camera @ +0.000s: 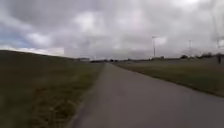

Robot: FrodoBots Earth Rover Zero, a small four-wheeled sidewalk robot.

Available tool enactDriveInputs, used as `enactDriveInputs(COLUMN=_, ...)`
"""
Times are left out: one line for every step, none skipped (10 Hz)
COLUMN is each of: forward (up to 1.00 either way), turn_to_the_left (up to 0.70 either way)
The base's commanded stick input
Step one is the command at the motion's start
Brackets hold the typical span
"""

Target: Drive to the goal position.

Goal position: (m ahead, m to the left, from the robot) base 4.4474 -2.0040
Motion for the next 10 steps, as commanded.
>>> enactDriveInputs(forward=1.00, turn_to_the_left=0.01)
enactDriveInputs(forward=1.00, turn_to_the_left=-0.02)
enactDriveInputs(forward=1.00, turn_to_the_left=-0.15)
enactDriveInputs(forward=1.00, turn_to_the_left=-0.27)
enactDriveInputs(forward=1.00, turn_to_the_left=-0.39)
enactDriveInputs(forward=1.00, turn_to_the_left=-0.39)
enactDriveInputs(forward=1.00, turn_to_the_left=0.01)
enactDriveInputs(forward=1.00, turn_to_the_left=0.01)
enactDriveInputs(forward=1.00, turn_to_the_left=0.01)
enactDriveInputs(forward=1.00, turn_to_the_left=0.01)
